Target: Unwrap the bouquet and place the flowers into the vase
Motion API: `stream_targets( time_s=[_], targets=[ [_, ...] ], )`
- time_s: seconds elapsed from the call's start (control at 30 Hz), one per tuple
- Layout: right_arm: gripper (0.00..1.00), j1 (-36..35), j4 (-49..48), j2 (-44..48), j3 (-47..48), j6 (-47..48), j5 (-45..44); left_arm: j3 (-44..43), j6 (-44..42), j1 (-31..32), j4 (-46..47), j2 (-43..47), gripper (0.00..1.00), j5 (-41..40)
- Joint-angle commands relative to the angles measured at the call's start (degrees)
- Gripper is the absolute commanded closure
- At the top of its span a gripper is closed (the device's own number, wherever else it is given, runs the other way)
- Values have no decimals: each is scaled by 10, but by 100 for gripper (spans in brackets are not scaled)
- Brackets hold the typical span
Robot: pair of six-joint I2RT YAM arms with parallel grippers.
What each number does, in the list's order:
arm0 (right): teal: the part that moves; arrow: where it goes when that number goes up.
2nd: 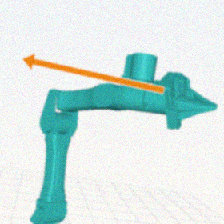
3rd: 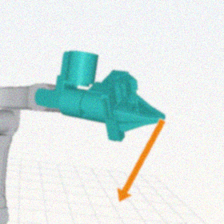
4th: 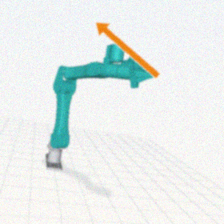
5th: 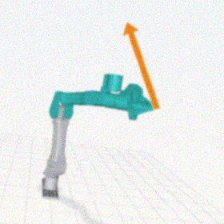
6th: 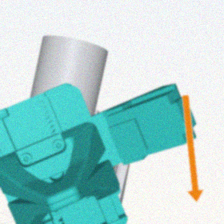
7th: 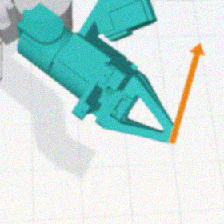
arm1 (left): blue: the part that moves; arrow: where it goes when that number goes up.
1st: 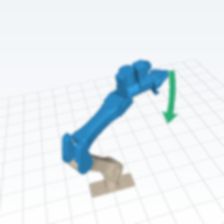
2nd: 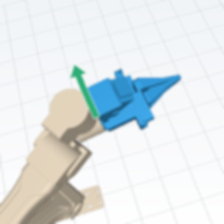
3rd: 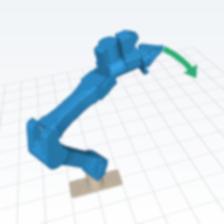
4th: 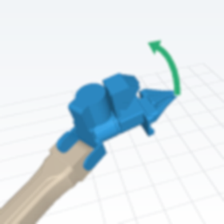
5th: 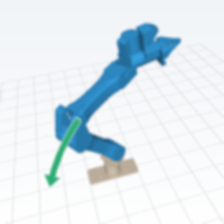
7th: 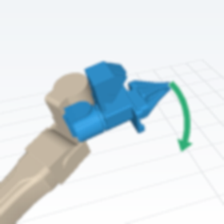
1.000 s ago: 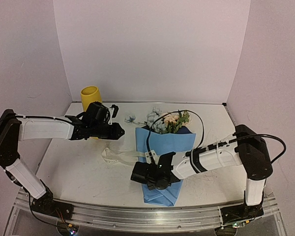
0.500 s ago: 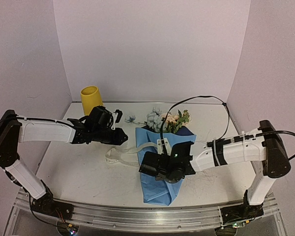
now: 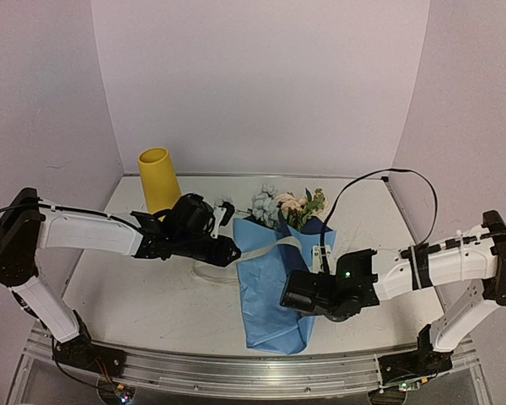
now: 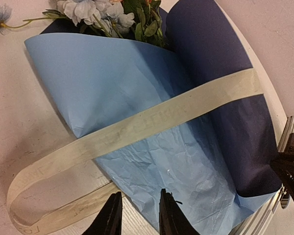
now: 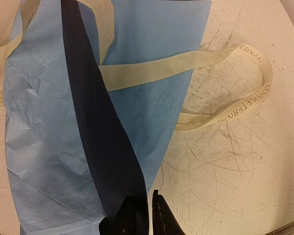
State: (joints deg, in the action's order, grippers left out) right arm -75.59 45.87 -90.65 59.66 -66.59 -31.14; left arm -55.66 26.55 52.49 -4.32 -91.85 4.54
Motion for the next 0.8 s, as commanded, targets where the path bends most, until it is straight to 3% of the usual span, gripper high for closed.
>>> stream_targets(
  time_s=[0.0,0.17,0.33,0.4,0.57,0.77],
  targets=[
    [85,-3,10,57,-38,-47,11,-44,-19,23,9,-25,72,0],
    [85,-3,7,119,-88,-65,24,-78,-24,50,9,-63,72,1],
    [63,-3,-11,189,-115,-62,25,-115,-38,66,16,-102,69,-1],
    [47,-3,-28,221,-124,-50,22,-129,-51,68,18,-112,65,-6],
    [24,-3,-52,250,-119,-19,6,-135,-100,68,28,-114,49,-24],
    [21,8,-81,238,-79,45,-10,-127,-201,68,57,-123,36,-67]
  ],
)
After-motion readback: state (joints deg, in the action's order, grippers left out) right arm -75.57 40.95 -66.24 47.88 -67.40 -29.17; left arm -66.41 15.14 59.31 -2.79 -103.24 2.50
